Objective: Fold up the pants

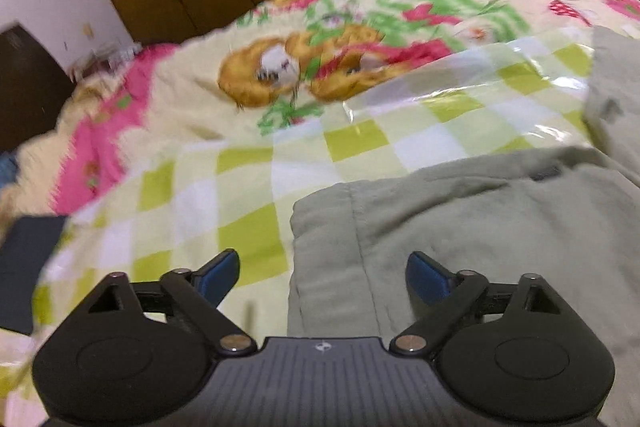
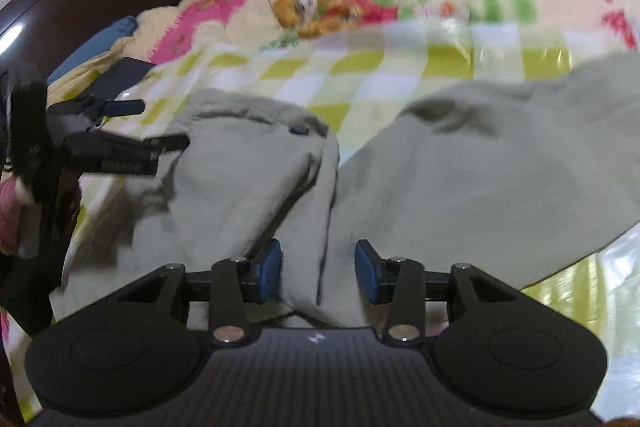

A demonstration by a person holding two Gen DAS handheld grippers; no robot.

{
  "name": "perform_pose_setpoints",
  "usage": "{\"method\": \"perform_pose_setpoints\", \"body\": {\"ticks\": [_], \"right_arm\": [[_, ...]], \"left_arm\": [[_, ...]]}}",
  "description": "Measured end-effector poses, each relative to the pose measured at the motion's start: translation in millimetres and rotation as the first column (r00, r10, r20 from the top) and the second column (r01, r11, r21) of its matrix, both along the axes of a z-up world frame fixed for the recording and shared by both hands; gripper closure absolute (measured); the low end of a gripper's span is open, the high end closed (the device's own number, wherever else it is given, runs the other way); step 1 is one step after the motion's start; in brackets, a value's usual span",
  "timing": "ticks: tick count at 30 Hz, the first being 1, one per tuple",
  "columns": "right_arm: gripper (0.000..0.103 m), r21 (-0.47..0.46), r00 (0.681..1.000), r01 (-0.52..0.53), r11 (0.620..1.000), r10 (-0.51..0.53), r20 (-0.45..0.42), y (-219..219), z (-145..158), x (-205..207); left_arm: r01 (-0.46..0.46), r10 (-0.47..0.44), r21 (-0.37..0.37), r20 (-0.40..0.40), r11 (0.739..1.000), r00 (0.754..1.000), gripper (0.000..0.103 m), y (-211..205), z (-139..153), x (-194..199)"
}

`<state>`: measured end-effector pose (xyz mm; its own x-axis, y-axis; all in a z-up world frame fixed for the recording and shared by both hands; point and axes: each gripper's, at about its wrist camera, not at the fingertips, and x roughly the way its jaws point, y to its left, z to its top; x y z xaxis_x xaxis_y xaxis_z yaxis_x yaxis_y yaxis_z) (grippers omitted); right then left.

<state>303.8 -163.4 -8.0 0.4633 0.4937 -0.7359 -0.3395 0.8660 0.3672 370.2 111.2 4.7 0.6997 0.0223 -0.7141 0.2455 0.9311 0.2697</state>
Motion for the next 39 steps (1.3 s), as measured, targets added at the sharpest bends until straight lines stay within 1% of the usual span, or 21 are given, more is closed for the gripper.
{"method": "perform_pose_setpoints", "body": {"ticks": [4, 7, 8, 9, 11, 12, 13, 14, 15, 16, 17, 20, 24, 28, 30, 32, 34, 36, 37, 38, 39], "right_arm": [[0.06, 0.011, 1.0, 0.022, 1.0, -0.022, -0.022, 1, -4, 9], [0.059, 0.043, 1.0, 0.026, 0.999, -0.025, -0.012, -2, 3, 6], [0.059, 0.05, 1.0, 0.019, 0.999, -0.019, -0.004, -2, 5, 3], [0.059, 0.051, 1.0, 0.012, 0.999, -0.012, 0.0, 1, 6, 4], [0.059, 0.0, 1.0, 0.013, 1.0, -0.013, -0.016, 10, 2, 9], [0.059, -0.024, 0.999, 0.031, 0.999, -0.032, -0.021, 14, 0, 12], [0.064, -0.032, 0.999, 0.044, 0.999, -0.045, -0.028, 15, -2, 15], [0.072, -0.039, 0.997, 0.066, 0.997, -0.068, -0.035, 14, -3, 19], [0.093, -0.042, 0.995, 0.093, 0.995, -0.094, -0.041, 11, -3, 22], [0.098, -0.026, 0.991, 0.121, 0.992, -0.122, -0.049, 6, 1, 23], [0.098, -0.012, 0.989, 0.141, 0.99, -0.141, -0.04, 1, 7, 22], [0.098, -0.006, 0.987, 0.158, 0.987, -0.158, 0.033, -6, 34, 13], [0.098, -0.001, 0.971, 0.167, 0.986, -0.164, 0.174, -10, 87, -13], [0.098, -0.049, 0.938, 0.131, 0.99, -0.108, 0.329, -6, 132, -66], [0.099, -0.126, 0.914, 0.09, 0.988, -0.032, 0.405, 2, 139, -107], [0.098, -0.209, 0.905, 0.048, 0.977, 0.046, 0.422, 12, 129, -148], [0.098, -0.297, 0.915, -0.01, 0.955, 0.129, 0.382, 26, 100, -175], [0.096, -0.337, 0.945, -0.047, 0.94, 0.151, 0.29, 37, 67, -189], [0.095, -0.346, 0.963, -0.072, 0.935, 0.156, 0.221, 41, 48, -194], [0.095, -0.35, 0.971, -0.078, 0.934, 0.152, 0.187, 42, 38, -198], [0.095, -0.358, 0.974, -0.069, 0.931, 0.14, 0.177, 44, 31, -202]], "left_arm": [[-0.053, 0.051, -0.062, -0.026, 0.997, 0.998, 0.012, 2, -6, 20], [-0.059, 0.056, -0.082, -0.033, 0.995, 0.998, 0.029, 2, -4, 22], [-0.053, 0.049, -0.093, -0.038, 0.994, 0.998, 0.042, 3, -3, 20], [-0.048, 0.044, -0.101, -0.043, 0.994, 0.998, 0.048, 2, -3, 20], [-0.058, 0.054, -0.087, -0.052, 0.995, 0.997, 0.051, -1, -3, 23], [-0.067, 0.062, -0.084, -0.056, 0.994, 0.997, 0.056, -1, -2, 24], [-0.078, 0.073, -0.09, -0.057, 0.993, 0.996, 0.059, -1, 1, 24], [-0.087, 0.082, -0.092, -0.054, 0.992, 0.995, 0.065, 0, 4, 24], [-0.094, 0.09, -0.087, -0.042, 0.992, 0.995, 0.069, 1, 8, 21], [-0.098, 0.096, -0.081, -0.029, 0.992, 0.995, 0.07, 3, 12, 19], [-0.098, 0.097, -0.077, -0.013, 0.992, 0.995, 0.071, 5, 17, 14], [-0.1, 0.103, -0.094, 0.033, 0.991, 0.994, 0.072, 15, 41, 0], [-0.088, 0.111, -0.169, 0.128, 0.982, 0.986, 0.072, 34, 87, -39], [-0.047, 0.097, -0.235, 0.208, 0.971, 0.973, 0.072, 53, 117, -101], [-0.034, 0.086, -0.214, 0.242, 0.976, 0.967, 0.072, 58, 117, -140], [-0.031, 0.081, -0.201, 0.246, 0.979, 0.966, 0.072, 63, 107, -175], [-0.044, 0.088, -0.221, 0.191, 0.974, 0.978, 0.071, 70, 83, -209], [-0.064, 0.091, -0.212, 0.121, 0.975, 0.988, 0.071, 74, 53, -234], [-0.08, 0.098, -0.205, 0.078, 0.975, 0.992, 0.071, 75, 39, -241], [-0.1, 0.112, -0.21, 0.045, 0.973, 0.993, 0.071, 78, 28, -247], [-0.125, 0.132, -0.228, 0.015, 0.966, 0.991, 0.071, 84, 18, -253]]}}
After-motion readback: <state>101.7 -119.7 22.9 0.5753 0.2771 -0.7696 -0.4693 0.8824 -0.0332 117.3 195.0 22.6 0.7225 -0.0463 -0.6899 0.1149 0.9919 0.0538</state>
